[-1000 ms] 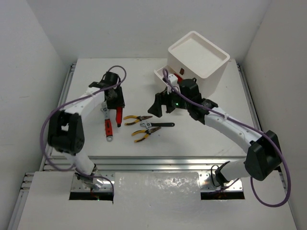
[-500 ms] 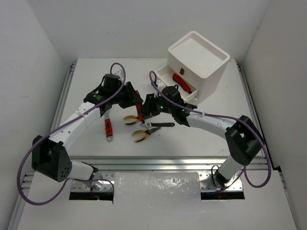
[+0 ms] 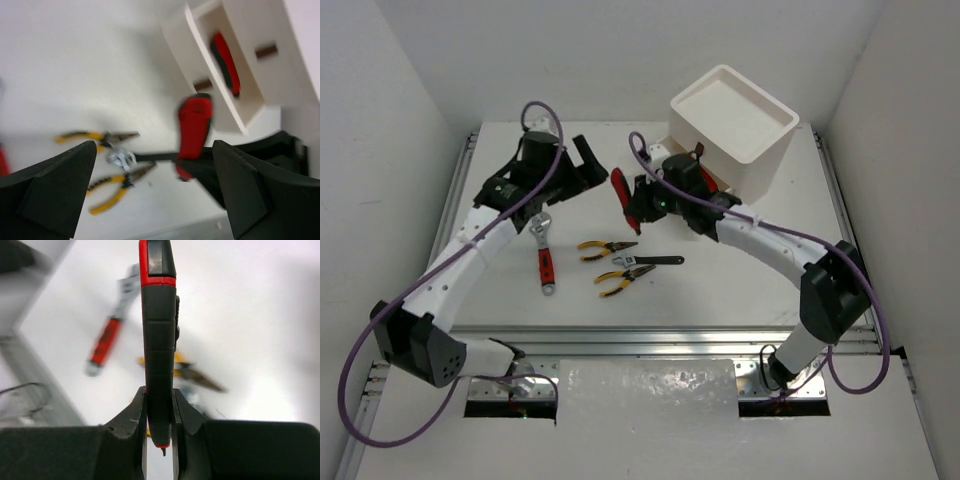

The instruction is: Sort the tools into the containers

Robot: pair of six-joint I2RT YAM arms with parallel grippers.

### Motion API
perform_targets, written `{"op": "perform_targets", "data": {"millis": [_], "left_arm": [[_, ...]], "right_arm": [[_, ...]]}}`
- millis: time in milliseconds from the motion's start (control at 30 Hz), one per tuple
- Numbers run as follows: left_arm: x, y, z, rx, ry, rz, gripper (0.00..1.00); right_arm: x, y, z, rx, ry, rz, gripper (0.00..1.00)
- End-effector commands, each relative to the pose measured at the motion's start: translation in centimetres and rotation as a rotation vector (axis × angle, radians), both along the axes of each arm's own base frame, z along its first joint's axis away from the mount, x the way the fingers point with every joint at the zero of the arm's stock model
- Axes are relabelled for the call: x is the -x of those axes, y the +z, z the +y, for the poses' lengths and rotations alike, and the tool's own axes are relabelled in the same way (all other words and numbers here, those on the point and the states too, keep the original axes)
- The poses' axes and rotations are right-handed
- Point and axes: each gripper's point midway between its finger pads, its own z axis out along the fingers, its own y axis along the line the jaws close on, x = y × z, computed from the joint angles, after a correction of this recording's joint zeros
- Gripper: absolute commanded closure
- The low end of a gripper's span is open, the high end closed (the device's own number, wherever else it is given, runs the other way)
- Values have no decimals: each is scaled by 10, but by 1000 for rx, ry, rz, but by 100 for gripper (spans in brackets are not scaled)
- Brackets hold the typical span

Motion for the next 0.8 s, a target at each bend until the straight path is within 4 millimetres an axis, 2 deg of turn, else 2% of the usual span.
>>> {"op": "perform_targets", "data": {"millis": [0,33,67,100,133,167,200,233,267,300,333,367,400,433,500,533,633,667,700,733,767], "left_arm": [[12,69,86,-228,309,-189,0],[17,74,92,-247,322,-207,0],[25,84,100,-274,320,-244,0],[27,85,101,-284,308,-258,0],[34,79,102,-310,279,-260,0],[37,73,100,-312,256,-255,0],[39,68,99,-314,244,-255,0],[44,52,101,-334,232,-232,0],[45,44,102,-344,225,-224,0],[47,27,103,-365,216,-201,0],[48,20,104,-377,213,-193,0],[49,14,106,-393,213,-181,0],[51,2,107,-411,204,-155,0],[52,-3,108,-425,196,-147,0],[53,-17,111,-444,195,-130,0],[54,-18,112,-447,197,-135,0],[56,-29,111,-443,187,-126,0],[56,-30,110,-434,178,-129,0],[57,-32,111,-436,178,-125,0],[57,-32,112,-436,181,-128,0],[58,-32,112,-435,180,-132,0]], "right_arm": [[-38,34,-58,277,-41,-151,100],[-50,49,-67,311,-59,-187,100],[-64,38,-86,411,-70,-195,100],[-65,33,-98,480,-70,-175,100],[-80,44,-110,545,-114,-224,100],[-90,36,-119,630,-93,-246,100],[-97,37,-125,675,-99,-264,100],[-107,46,-129,706,-117,-297,100],[-117,46,-142,762,-138,-313,100],[-124,36,-145,791,-133,-291,100],[-133,47,-147,787,-151,-309,100],[-140,47,-156,811,-175,-306,95],[-144,43,-158,830,-183,-297,56],[-149,51,-160,830,-205,-312,39],[-149,63,-148,779,-192,-317,29],[-147,69,-141,743,-185,-319,28],[-125,75,-93,638,-107,-355,29],[-120,74,-83,614,-105,-357,33],[-118,65,-75,597,-102,-357,46],[-113,53,-60,560,-89,-324,80],[-112,43,-54,545,-77,-304,89]]}}
